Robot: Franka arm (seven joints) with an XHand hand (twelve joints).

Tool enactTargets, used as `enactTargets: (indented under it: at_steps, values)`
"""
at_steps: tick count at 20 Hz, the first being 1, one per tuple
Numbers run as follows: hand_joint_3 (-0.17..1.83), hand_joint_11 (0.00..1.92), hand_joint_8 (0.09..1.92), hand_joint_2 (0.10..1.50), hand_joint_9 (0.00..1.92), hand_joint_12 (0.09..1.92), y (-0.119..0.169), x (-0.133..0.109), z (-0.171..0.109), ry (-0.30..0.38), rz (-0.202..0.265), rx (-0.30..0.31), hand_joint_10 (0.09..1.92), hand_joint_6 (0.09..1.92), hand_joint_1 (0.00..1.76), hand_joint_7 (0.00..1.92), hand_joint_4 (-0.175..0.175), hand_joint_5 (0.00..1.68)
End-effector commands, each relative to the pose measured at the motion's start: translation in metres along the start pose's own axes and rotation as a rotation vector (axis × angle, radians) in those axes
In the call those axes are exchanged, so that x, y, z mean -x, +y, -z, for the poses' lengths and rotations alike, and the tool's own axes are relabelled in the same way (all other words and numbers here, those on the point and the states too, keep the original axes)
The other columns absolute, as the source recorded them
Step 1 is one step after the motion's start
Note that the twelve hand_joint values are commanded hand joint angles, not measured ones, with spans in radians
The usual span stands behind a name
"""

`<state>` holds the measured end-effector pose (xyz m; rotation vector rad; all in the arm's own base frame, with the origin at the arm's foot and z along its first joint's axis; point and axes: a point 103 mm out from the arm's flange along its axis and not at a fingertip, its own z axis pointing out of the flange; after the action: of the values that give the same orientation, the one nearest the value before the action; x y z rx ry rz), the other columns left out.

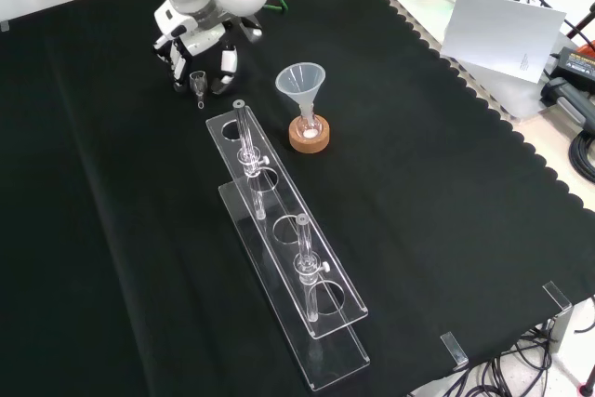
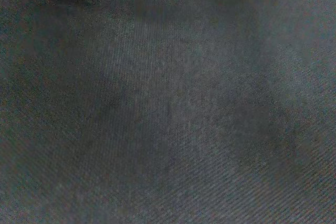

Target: Put the weighing funnel back on the table.

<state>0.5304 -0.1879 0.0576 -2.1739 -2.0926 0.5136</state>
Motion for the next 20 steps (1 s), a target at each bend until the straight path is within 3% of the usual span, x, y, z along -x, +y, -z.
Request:
enactTargets:
  at_steps: [1, 7, 14, 20]
  values:
    - [0.36, 0.07, 0.09, 0.65, 0.81, 1.47, -0.007, 0.006, 0.018, 0.049, 0.023, 0.001, 0.09, 0.22, 0.42, 0.86, 0.13, 0.6]
    - [0.3, 0.0, 0.09, 0.65, 0.71, 1.46, -0.015, 0.009, 0.031, 0.086, 0.053, 0.018, 0.09, 0.09, 0.36, 0.74, 0.109, 0.51]
    - [0.22, 0.0, 0.09, 0.65, 0.49, 1.24, -0.024, 0.013, 0.054, 0.112, 0.074, 0.047, 0.09, 0.09, 0.28, 0.51, 0.098, 0.3]
    - [0.15, 0.0, 0.09, 0.64, 0.3, 1.09, -0.043, 0.012, 0.09, 0.124, 0.101, 0.123, 0.09, 0.09, 0.23, 0.31, 0.073, 0.08]
